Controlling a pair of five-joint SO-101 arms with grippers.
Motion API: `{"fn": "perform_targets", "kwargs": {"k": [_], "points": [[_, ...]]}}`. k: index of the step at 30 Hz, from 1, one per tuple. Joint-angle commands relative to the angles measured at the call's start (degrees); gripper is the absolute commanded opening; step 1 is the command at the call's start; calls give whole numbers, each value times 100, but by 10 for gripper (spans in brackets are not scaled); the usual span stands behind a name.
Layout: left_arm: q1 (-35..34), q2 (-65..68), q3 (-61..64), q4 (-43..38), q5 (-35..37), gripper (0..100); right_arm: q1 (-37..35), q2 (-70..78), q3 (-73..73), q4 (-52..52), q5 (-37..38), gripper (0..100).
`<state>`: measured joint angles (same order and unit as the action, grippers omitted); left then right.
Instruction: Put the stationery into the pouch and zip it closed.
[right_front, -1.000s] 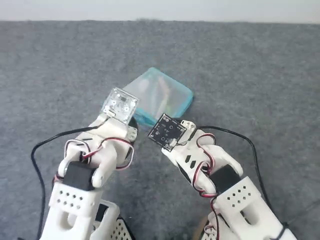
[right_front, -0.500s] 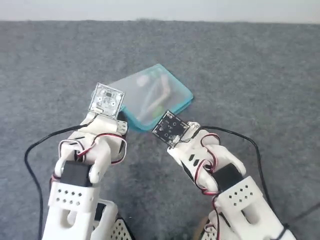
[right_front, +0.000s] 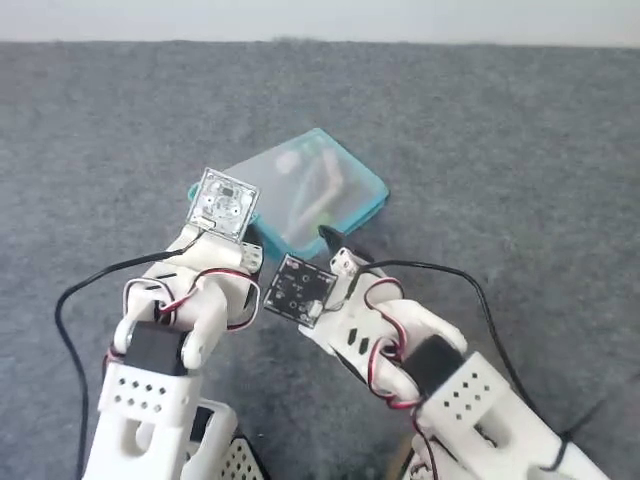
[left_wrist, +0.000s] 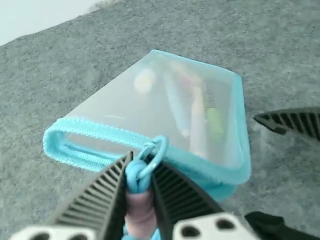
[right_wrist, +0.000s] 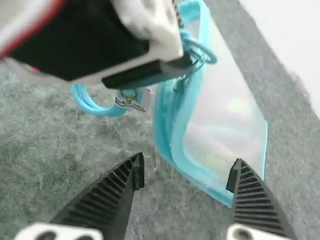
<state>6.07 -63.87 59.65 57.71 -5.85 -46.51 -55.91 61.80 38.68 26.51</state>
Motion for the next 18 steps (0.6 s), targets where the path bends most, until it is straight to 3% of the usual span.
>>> {"fn": "perform_targets", "kwargs": {"k": [1,7,18], "points": [[-176,-35,-312,44,-53,12,-57,426,-554,-154,79,270],[-62,-35,-1130,1108,-202,11,-57,1024,-826,-356,79,271],[-141,-35,-1182,1222,-352,11,-22,1121,-932,-453,44,270]]}}
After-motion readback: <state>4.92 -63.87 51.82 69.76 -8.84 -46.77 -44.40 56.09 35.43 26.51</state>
